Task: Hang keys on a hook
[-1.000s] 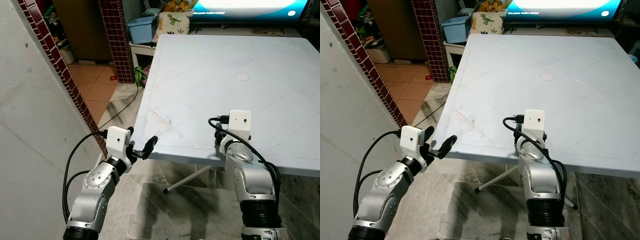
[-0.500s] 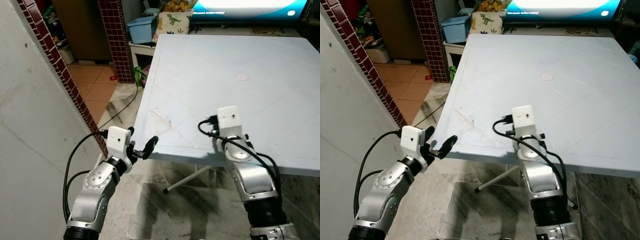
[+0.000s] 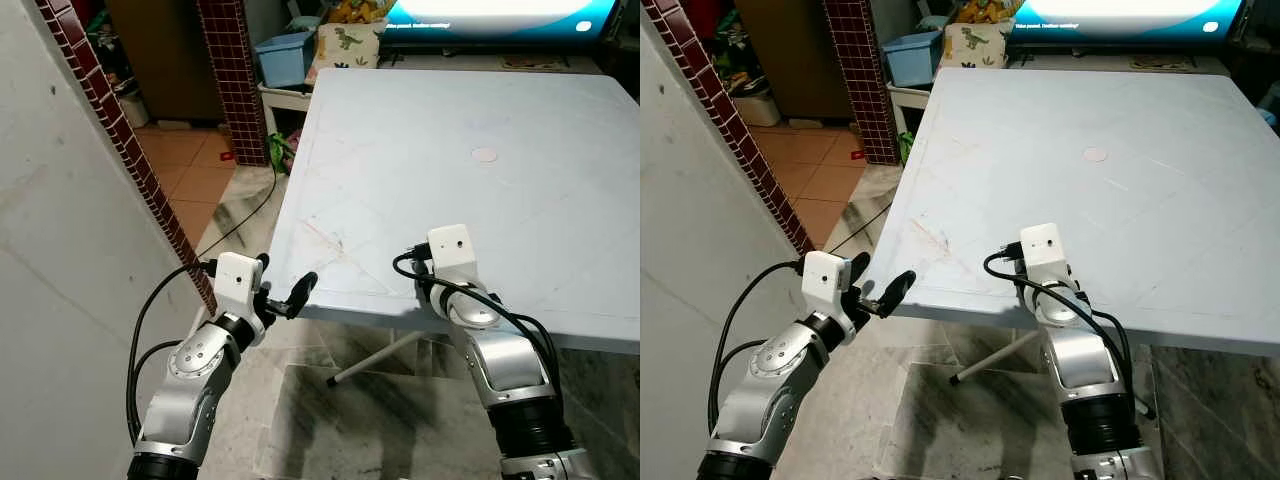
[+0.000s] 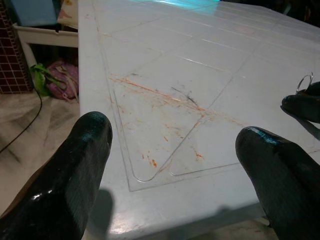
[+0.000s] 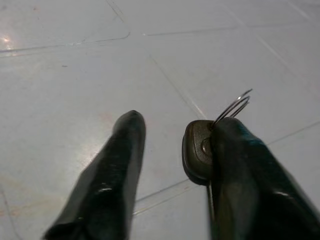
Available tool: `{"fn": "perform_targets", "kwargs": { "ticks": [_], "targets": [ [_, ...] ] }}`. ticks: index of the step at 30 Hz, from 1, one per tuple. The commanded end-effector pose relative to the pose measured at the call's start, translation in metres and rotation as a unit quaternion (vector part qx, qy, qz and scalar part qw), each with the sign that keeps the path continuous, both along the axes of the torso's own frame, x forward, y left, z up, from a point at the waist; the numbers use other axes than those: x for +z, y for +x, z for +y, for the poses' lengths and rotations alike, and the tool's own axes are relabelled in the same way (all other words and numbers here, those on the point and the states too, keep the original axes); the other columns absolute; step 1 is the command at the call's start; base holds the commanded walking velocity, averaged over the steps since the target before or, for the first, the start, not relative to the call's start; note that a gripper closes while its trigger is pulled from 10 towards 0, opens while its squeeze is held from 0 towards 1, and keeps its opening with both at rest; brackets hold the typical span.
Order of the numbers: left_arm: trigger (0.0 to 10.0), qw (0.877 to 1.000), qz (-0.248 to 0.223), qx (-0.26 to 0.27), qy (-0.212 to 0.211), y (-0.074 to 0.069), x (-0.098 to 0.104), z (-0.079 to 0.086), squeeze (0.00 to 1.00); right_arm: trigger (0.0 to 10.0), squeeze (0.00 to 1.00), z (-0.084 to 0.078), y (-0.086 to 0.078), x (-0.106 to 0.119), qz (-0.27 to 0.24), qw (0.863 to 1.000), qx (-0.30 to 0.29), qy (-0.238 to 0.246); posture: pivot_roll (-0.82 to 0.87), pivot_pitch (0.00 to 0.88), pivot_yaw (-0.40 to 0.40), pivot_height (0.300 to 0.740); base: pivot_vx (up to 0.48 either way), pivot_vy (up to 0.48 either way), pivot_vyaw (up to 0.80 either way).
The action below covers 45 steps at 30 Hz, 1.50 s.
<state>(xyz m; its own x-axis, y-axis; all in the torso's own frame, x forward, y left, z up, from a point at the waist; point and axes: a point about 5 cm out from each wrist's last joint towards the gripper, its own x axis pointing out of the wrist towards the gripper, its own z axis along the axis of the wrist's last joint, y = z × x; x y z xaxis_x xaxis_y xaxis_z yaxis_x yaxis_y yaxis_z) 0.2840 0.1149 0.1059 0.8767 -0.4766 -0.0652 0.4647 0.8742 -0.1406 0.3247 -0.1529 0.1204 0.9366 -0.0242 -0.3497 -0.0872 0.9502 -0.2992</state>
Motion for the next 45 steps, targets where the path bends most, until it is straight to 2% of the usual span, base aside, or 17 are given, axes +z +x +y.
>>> {"fn": "perform_targets", "kwargs": {
  "ticks": [1,3,4,6,7,8,9,10,16,31,32,34,35,36,45],
  "targets": [
    [10.0,1.000,-0.008,-0.002,0.006,0.001,0.004,0.000,0.00,10.0,1.00,0.004,-0.001,0.001,-0.008,1.000,0.007,-0.012,-0.05,0.082,0.058,0.740,0.000,0.000,0.00],
    [10.0,1.000,-0.009,-0.002,0.005,0.002,0.004,0.000,0.00,10.0,1.00,0.006,-0.001,0.001,-0.010,1.000,0.002,-0.009,-0.05,0.078,0.057,0.740,0.000,0.000,0.00],
    [10.0,1.000,-0.009,-0.002,0.005,0.001,0.004,0.000,0.00,10.0,0.84,0.008,-0.001,0.001,-0.011,1.000,-0.001,-0.007,-0.05,0.078,0.057,0.740,0.000,0.000,0.00],
    [10.0,1.000,-0.010,-0.002,0.004,0.001,0.004,-0.001,0.00,10.0,0.84,0.008,-0.001,0.001,-0.012,1.000,-0.002,-0.007,-0.05,0.078,0.057,0.740,0.000,0.000,0.00],
    [10.0,1.000,-0.010,-0.002,0.004,0.001,0.004,-0.001,0.00,10.0,0.35,0.010,0.000,0.001,-0.015,1.000,-0.005,-0.007,-0.05,0.079,0.057,0.740,0.000,0.000,0.00],
    [10.0,1.000,-0.010,-0.003,0.004,0.001,0.004,-0.001,0.00,10.0,0.20,0.010,0.000,0.001,-0.017,1.000,-0.007,-0.008,-0.05,0.079,0.057,0.740,0.000,0.000,0.00],
    [10.0,1.000,-0.010,-0.003,0.004,0.001,0.004,-0.001,0.00,10.0,0.20,0.011,0.000,0.001,-0.018,1.000,-0.008,-0.010,-0.05,0.079,0.057,0.740,0.000,0.000,0.00],
    [10.0,1.000,-0.010,-0.003,0.004,0.001,0.004,-0.001,0.00,10.0,0.00,0.011,0.001,0.001,-0.019,1.000,-0.008,-0.009,-0.05,0.079,0.057,0.740,0.000,0.000,0.00],
    [10.0,1.000,-0.011,-0.002,0.002,0.001,0.005,-0.001,0.00,10.0,0.00,0.011,0.003,0.003,-0.036,0.999,-0.018,-0.018,-0.05,0.081,0.055,0.740,0.000,0.000,0.00],
    [10.0,1.000,-0.012,-0.006,-0.001,0.001,0.005,-0.003,0.00,10.0,0.00,0.003,0.004,-0.003,-0.039,0.998,-0.046,-0.032,-0.05,0.085,0.057,0.740,0.000,0.000,0.00],
    [10.0,1.000,-0.012,-0.006,-0.001,0.001,0.005,-0.003,0.00,7.8,0.00,0.001,0.005,-0.003,-0.040,0.997,-0.050,-0.033,-0.05,0.085,0.057,0.740,0.000,0.000,0.00],
    [10.0,1.000,-0.012,-0.006,-0.001,0.001,0.005,-0.003,0.00,7.5,0.00,0.000,0.006,-0.004,-0.039,0.997,-0.051,-0.033,-0.05,0.085,0.057,0.740,0.000,0.000,0.00],
    [10.0,1.000,-0.012,-0.006,-0.001,0.001,0.005,-0.003,0.00,1.1,0.00,-0.002,0.006,-0.004,-0.040,0.997,-0.056,-0.035,-0.05,0.085,0.057,0.740,0.000,0.000,0.00],
    [10.0,1.000,-0.012,-0.006,-0.001,0.001,0.005,-0.003,0.00,0.0,0.00,-0.003,0.006,-0.004,-0.040,0.997,-0.057,-0.035,-0.05,0.085,0.057,0.740,0.000,0.000,0.00],
    [10.0,1.000,-0.012,-0.008,-0.001,0.001,0.005,-0.004,0.00,0.0,0.00,-0.007,0.005,-0.011,-0.028,0.997,-0.071,-0.023,-0.05,0.087,0.058,0.740,0.000,0.000,0.00]
  ]
}}
